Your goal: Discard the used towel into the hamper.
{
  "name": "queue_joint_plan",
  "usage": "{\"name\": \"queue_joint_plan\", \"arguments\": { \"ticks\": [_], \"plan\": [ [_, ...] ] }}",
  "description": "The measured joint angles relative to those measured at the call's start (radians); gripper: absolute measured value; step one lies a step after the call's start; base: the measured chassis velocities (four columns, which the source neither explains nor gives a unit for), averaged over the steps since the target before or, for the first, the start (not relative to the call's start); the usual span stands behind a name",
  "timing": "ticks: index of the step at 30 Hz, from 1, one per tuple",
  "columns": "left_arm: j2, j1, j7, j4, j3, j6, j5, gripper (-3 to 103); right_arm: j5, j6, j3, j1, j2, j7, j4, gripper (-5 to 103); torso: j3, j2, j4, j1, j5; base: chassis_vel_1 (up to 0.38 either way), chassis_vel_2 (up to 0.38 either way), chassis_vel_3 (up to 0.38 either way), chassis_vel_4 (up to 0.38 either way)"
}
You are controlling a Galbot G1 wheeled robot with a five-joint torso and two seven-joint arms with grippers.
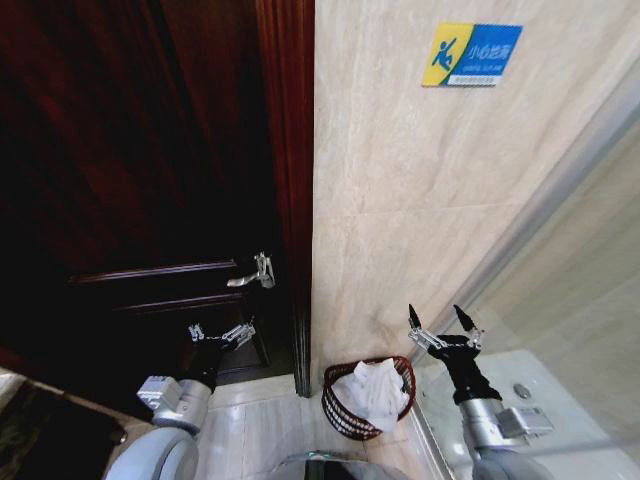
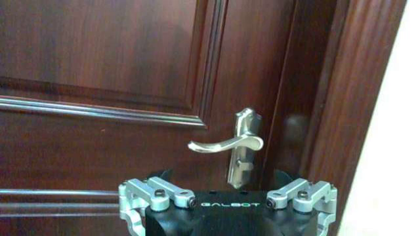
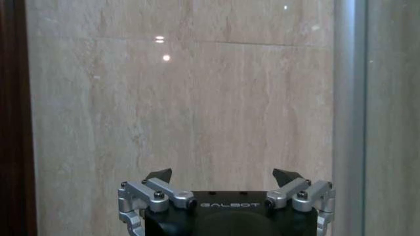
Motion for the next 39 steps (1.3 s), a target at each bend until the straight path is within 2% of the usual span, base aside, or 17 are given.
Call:
{"name": "queue_joint_plan", "arguments": {
  "ticks": [21,39],
  "plan": [
    [0.0,0.0,0.0,0.0,0.0,0.0,0.0,100,0.0,0.0,0.0,0.0,0.0,0.0,0.0,100,0.0,0.0,0.0001,0.001,0.0,0.016,-0.001,0.004,0.017],
    [0.0,0.0,0.0,0.0,0.0,0.0,0.0,100,0.0,0.0,0.0,0.0,0.0,0.0,0.0,100,0.0,0.0,0.0006,0.001,-0.0001,0.074,0.081,0.082,0.072]
  ]
}}
